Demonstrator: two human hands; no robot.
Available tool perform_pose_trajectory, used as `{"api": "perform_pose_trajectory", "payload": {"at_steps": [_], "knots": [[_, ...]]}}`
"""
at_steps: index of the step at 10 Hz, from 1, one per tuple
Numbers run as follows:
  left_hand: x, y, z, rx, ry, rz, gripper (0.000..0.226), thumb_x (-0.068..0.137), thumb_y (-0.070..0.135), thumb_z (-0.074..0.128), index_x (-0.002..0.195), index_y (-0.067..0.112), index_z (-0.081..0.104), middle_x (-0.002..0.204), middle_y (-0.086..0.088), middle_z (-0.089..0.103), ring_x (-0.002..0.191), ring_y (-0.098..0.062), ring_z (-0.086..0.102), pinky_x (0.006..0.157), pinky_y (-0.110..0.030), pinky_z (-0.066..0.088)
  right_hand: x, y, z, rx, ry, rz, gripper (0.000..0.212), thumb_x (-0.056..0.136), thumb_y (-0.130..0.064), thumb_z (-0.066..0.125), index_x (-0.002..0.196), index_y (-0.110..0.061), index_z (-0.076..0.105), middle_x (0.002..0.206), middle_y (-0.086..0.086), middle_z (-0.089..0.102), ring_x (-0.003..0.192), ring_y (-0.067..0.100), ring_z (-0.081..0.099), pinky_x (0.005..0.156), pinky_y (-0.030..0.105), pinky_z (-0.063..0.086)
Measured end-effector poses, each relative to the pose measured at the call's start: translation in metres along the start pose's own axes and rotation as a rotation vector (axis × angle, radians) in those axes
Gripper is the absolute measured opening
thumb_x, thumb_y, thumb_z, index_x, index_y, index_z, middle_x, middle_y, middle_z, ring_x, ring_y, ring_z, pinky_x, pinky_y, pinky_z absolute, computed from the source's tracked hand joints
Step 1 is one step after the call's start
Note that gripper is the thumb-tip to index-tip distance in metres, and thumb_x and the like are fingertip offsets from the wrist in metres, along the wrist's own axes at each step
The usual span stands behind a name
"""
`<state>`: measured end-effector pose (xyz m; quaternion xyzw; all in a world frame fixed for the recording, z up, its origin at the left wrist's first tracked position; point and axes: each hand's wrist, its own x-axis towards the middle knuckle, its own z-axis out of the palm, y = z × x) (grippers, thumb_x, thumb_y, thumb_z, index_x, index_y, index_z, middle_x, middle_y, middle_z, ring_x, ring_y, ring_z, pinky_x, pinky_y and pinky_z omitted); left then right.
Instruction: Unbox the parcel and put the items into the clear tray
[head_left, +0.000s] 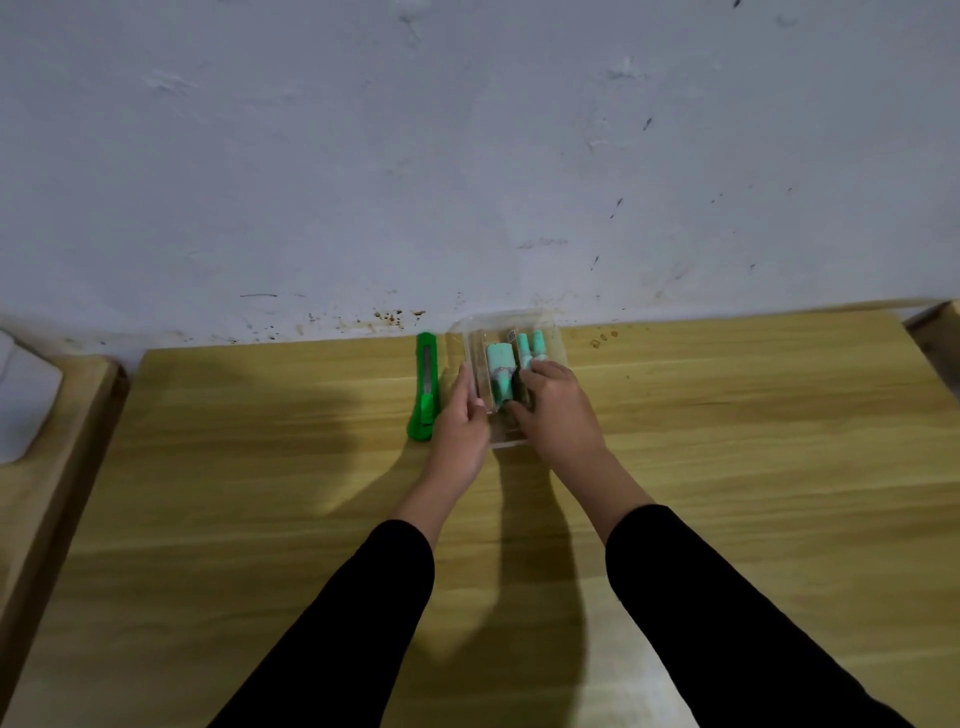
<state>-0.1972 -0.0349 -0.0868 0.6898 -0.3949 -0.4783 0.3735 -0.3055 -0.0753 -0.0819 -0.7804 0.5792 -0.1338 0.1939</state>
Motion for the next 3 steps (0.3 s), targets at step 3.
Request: {"api": "perform_pose_trajectory", "payload": {"at_steps": [3], "knots": [[-0.060, 0.031, -0.039, 0.574, -0.088, 0.097, 0.058, 0.101, 0.029, 0.032, 0.151, 0.020, 0.004, 0.159, 0.000, 0.002, 0.146, -0.023, 0.009, 0.115, -0.035, 0.017, -0.042, -0.016, -0.040, -0.149, -0.220, 0.062, 0.035, 0.090, -0.018, 0.048, 0.125, -0.014, 0.050, 0.125, 0.006, 0.055, 0.111, 0.024, 0.056, 0.083, 0.034, 0.051]]}}
